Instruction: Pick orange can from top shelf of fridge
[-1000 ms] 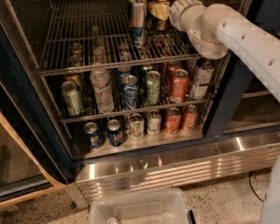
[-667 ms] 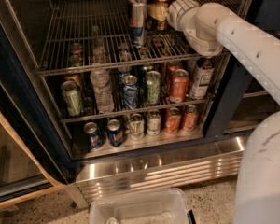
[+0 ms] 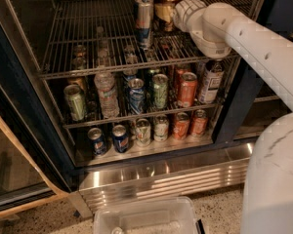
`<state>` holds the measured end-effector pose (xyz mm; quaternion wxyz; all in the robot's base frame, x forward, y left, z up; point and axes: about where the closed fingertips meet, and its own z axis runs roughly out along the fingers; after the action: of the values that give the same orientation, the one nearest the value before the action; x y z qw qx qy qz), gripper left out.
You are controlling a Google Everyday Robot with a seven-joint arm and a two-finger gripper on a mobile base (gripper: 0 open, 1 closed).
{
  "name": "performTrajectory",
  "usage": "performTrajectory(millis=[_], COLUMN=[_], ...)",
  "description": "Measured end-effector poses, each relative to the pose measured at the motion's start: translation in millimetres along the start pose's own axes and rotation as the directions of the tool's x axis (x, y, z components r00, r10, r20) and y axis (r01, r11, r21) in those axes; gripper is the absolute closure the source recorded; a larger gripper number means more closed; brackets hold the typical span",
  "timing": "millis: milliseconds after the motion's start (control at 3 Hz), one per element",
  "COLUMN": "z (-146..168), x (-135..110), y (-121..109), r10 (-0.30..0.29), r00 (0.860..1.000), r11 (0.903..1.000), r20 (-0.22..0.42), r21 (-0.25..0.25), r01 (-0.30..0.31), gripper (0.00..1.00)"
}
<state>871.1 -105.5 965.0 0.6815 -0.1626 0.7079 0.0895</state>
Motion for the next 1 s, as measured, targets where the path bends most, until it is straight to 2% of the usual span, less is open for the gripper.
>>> performTrajectory(millis=[667,1000], z=[0.0,0.0], x=[0.0,0.0], y=[0.1,0.1], r10=[0.000,0.000], r00=[1.000,1.000], r11=[1.0000,1.0000], r20=[0.000,0.000], r21=[0.000,0.000], r01=[0.000,0.000], gripper=[0.91,1.00])
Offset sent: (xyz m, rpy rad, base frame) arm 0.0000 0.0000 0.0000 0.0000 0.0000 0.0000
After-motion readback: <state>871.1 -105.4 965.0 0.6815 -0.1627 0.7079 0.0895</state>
